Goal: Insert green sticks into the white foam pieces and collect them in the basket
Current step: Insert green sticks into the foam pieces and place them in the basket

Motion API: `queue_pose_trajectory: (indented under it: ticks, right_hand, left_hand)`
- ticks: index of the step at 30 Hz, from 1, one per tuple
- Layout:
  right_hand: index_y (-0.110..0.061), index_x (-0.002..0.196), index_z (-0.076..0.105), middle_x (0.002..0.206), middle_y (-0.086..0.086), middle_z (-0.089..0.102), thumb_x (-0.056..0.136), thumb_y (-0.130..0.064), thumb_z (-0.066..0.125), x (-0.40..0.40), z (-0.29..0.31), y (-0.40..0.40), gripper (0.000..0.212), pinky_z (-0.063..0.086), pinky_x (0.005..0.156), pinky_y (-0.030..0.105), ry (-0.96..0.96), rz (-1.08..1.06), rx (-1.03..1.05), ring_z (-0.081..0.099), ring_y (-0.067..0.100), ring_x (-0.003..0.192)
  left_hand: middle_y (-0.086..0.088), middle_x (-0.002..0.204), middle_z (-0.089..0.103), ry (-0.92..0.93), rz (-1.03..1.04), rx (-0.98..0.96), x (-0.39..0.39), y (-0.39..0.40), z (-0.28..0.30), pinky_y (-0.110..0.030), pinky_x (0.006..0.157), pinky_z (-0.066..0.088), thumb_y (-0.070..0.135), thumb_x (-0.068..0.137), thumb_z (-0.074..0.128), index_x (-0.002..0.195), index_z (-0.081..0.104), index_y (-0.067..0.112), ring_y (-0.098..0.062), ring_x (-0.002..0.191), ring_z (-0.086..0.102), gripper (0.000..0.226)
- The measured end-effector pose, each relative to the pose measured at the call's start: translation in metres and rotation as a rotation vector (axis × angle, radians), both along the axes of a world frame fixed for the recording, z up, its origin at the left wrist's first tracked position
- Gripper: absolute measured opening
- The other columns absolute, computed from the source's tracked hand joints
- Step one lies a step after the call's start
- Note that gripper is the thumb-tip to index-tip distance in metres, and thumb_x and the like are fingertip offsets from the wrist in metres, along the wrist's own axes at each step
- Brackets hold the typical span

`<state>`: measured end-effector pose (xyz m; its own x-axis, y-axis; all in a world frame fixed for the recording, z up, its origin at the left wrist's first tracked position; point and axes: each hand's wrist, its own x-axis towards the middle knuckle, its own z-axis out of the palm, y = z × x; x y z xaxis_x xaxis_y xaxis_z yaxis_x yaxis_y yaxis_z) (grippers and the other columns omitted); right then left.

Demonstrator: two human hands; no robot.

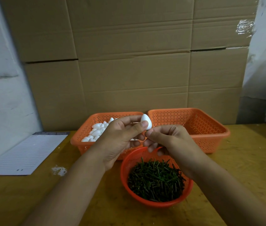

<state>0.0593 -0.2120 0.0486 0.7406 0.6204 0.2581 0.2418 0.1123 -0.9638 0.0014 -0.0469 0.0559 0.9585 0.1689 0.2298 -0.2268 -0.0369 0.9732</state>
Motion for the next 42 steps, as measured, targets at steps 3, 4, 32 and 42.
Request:
queue_pose_trajectory:
  ticks: [3,4,32,42]
  right_hand:
    - [-0.014,0.081,0.075,0.079,0.007,0.075,0.095,-0.018,0.064,0.0,0.0,0.0,0.018,0.048,0.055,0.019,-0.005,-0.003,-0.004,0.067,0.012,0.066]
    - [-0.015,0.081,0.075,0.079,0.006,0.075,0.095,-0.018,0.064,0.0,-0.001,0.001,0.018,0.048,0.054,0.018,-0.008,-0.003,-0.002,0.067,0.012,0.066]
    - [-0.018,0.082,0.074,0.082,0.008,0.075,0.094,-0.02,0.065,0.025,-0.009,-0.004,0.015,0.045,0.049,0.02,0.168,-0.078,0.034,0.065,0.011,0.062]
    - [-0.007,0.106,0.065,0.073,0.005,0.073,0.096,-0.022,0.061,0.051,-0.02,-0.012,0.018,0.046,0.046,0.022,0.305,-0.259,-0.009,0.065,0.01,0.056]
  left_hand:
    - [-0.004,0.093,0.071,-0.021,0.015,0.05,0.0,0.002,0.001,-0.032,0.081,0.054,0.036,0.079,0.074,0.118,0.072,0.014,-0.009,0.076,0.062,0.045]
    - [-0.004,0.093,0.071,-0.024,0.019,0.052,0.0,0.002,0.001,-0.033,0.081,0.053,0.036,0.079,0.074,0.118,0.072,0.014,-0.01,0.077,0.062,0.045]
    - [-0.001,0.087,0.064,0.052,0.409,-0.493,0.017,0.026,-0.007,-0.02,0.045,0.044,0.014,0.09,0.054,0.097,0.066,0.016,-0.008,0.052,0.058,0.014]
    - [-0.002,0.092,0.06,0.084,0.492,-0.487,0.023,0.039,-0.016,-0.02,0.041,0.042,0.012,0.091,0.052,0.097,0.063,0.017,-0.009,0.054,0.057,0.013]
